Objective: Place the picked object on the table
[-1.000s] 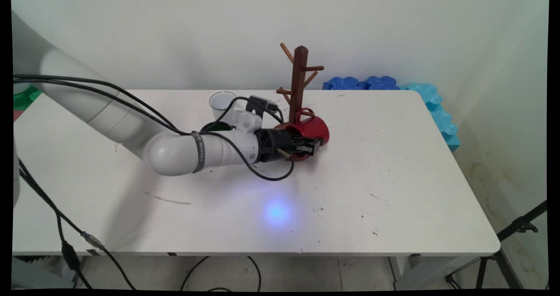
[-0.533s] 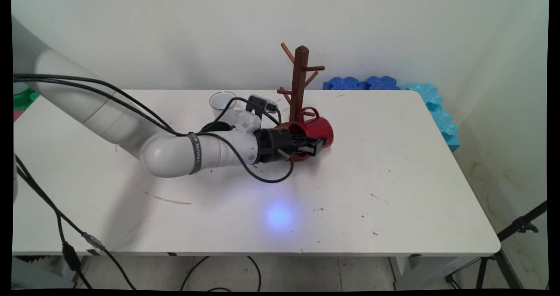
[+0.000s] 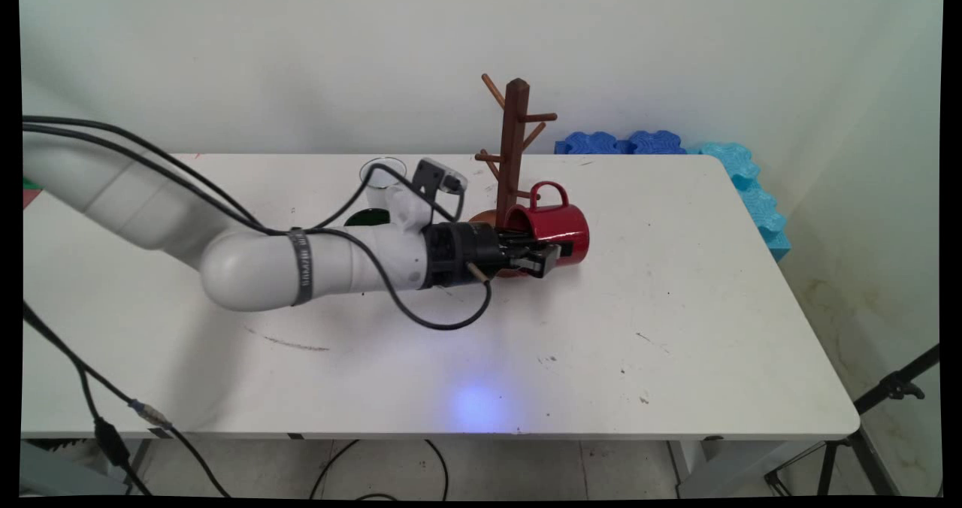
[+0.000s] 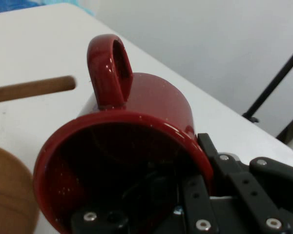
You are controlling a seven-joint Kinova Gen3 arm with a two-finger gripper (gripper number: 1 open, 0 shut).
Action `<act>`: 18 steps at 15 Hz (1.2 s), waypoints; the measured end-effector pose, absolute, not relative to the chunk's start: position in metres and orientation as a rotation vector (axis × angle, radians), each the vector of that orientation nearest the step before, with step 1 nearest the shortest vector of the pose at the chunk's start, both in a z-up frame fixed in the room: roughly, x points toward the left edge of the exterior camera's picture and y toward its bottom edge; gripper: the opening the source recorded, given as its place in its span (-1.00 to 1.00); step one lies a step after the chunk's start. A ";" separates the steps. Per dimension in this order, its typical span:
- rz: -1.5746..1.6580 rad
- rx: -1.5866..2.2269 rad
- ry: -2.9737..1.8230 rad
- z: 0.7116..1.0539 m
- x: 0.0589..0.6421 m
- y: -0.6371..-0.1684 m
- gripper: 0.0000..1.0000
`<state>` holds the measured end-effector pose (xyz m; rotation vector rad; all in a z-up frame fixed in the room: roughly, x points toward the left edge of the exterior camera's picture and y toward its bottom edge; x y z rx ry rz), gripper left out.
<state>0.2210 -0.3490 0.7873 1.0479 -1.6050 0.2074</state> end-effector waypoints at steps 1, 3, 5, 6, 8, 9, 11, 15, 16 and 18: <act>0.200 1.034 -1.611 0.792 0.224 -0.344 -1.00; 0.190 1.010 -1.625 0.803 0.230 -0.335 -1.00; 0.180 0.987 -1.649 0.814 0.239 -0.327 -1.00; 0.177 0.978 -1.663 0.821 0.244 -0.324 -1.00; 0.173 0.961 -1.689 0.836 0.254 -0.320 -1.00; 0.174 0.950 -1.702 0.845 0.259 -0.319 -1.00; 0.186 0.939 -1.726 0.861 0.269 -0.320 -1.00; 0.209 0.939 -1.786 0.886 0.286 -0.322 -1.00; 0.217 0.938 -1.805 0.890 0.289 -0.323 -1.00; 0.235 0.937 -1.853 0.899 0.295 -0.324 -1.00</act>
